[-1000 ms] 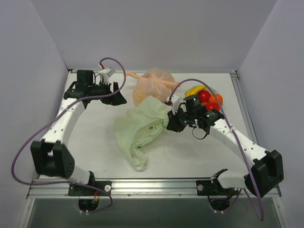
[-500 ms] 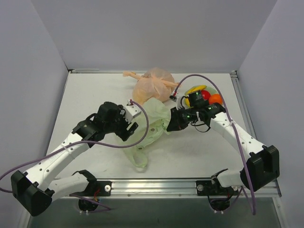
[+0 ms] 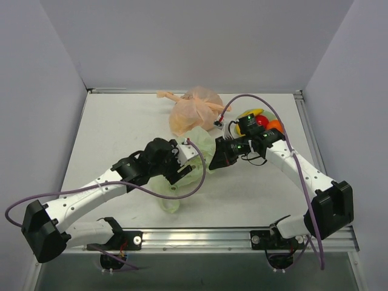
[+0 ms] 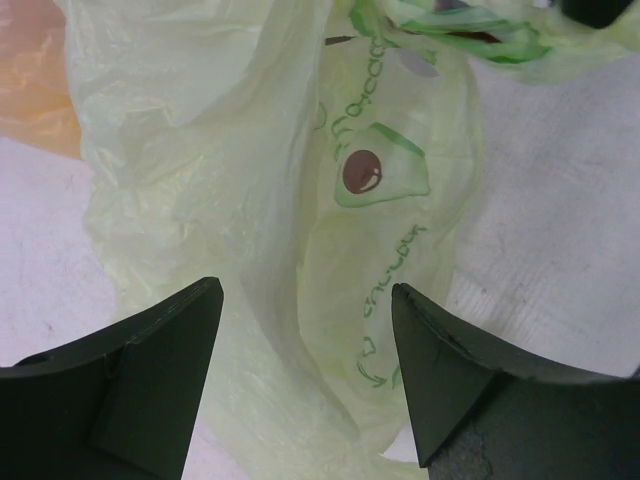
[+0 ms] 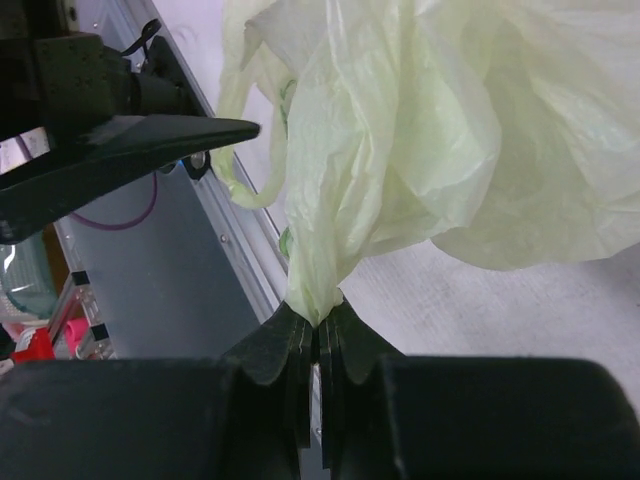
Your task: Place the fake fruits into the plastic bag and tie a complex knot
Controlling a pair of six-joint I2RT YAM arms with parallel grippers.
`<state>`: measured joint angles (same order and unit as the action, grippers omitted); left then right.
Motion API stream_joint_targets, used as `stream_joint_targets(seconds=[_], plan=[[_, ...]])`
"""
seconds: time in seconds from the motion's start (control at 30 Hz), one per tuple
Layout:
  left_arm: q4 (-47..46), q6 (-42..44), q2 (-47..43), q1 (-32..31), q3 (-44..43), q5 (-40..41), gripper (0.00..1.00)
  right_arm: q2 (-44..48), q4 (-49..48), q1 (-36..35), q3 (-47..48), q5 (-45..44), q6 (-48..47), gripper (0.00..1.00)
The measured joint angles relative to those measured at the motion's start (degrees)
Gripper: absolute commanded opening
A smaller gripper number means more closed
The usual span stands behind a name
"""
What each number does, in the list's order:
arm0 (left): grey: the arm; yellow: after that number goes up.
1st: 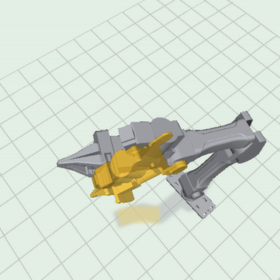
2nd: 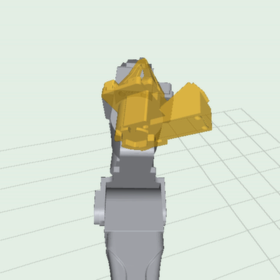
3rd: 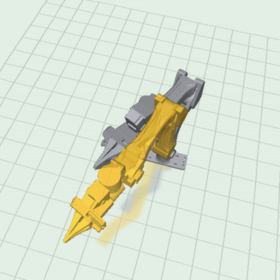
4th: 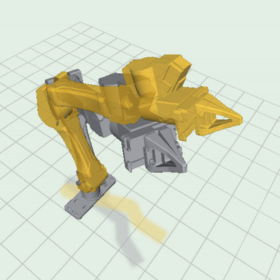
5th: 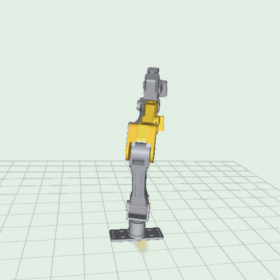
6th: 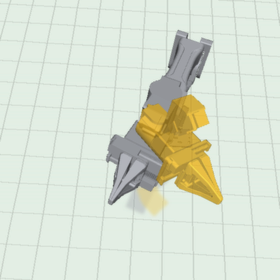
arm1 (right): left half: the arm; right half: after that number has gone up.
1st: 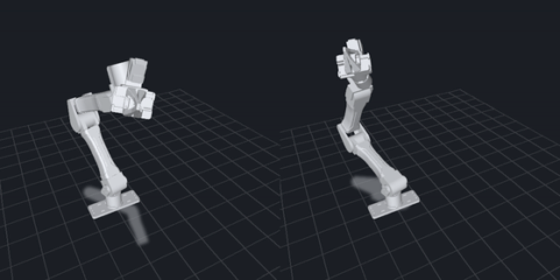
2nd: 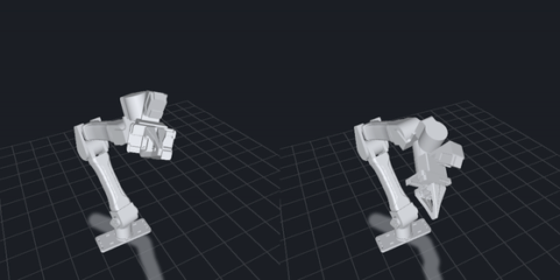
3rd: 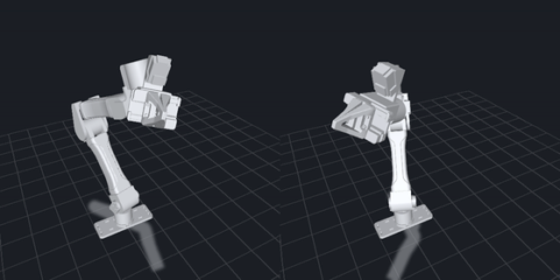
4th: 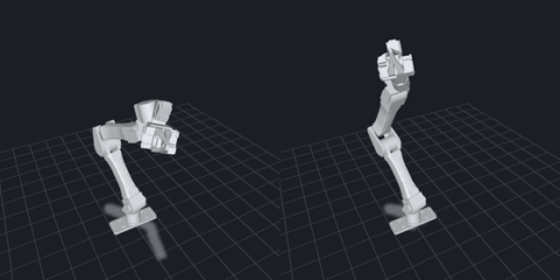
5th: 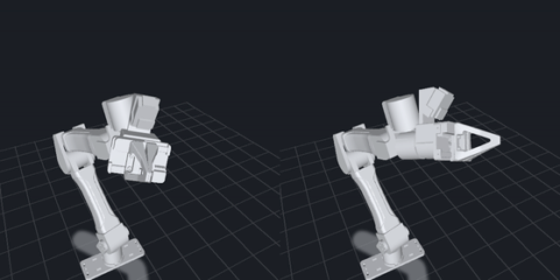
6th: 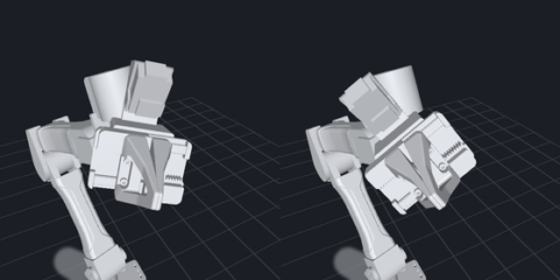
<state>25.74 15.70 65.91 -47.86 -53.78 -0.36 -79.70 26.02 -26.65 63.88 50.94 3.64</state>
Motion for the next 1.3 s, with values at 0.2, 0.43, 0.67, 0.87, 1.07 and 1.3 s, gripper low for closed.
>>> stream_joint_targets(seconds=[0.2, 0.43, 0.67, 0.87, 1.07, 1.3], plan=[[-4.0, 1.8, 2.4, -0.7, 1.0, 7.6, 0.07, 0.0, 1.6, 0.2, 1.0, 3.7, -1.4, 0.00], [1.4, -3.1, 3.8, -0.2, -4.4, 4.2, 0.00, -3.8, 2.6, 2.8, 8.6, 0.7, -1.6, 0.15], [6.3, -21.8, 4.9, 11.4, -8.9, -6.8, 0.00, -10.2, -2.2, 6.9, 18.1, -7.8, 4.7, 0.97], [7.3, -33.9, 8.1, 20.0, -11.6, -14.2, 0.00, -7.1, -4.8, 10.5, 16.6, -11.1, 9.6, 0.97], [5.9, -40.6, 8.1, 20.0, -11.6, -19.4, 0.00, 3.3, -7.4, 9.2, 2.6, -11.7, 14.8, 0.91], [-0.1, -48.8, 8.1, 23.2, -9.5, -26.2, 0.00, 4.9, -17.6, 3.0, -9.6, -11.7, 23.2, 1.00]])
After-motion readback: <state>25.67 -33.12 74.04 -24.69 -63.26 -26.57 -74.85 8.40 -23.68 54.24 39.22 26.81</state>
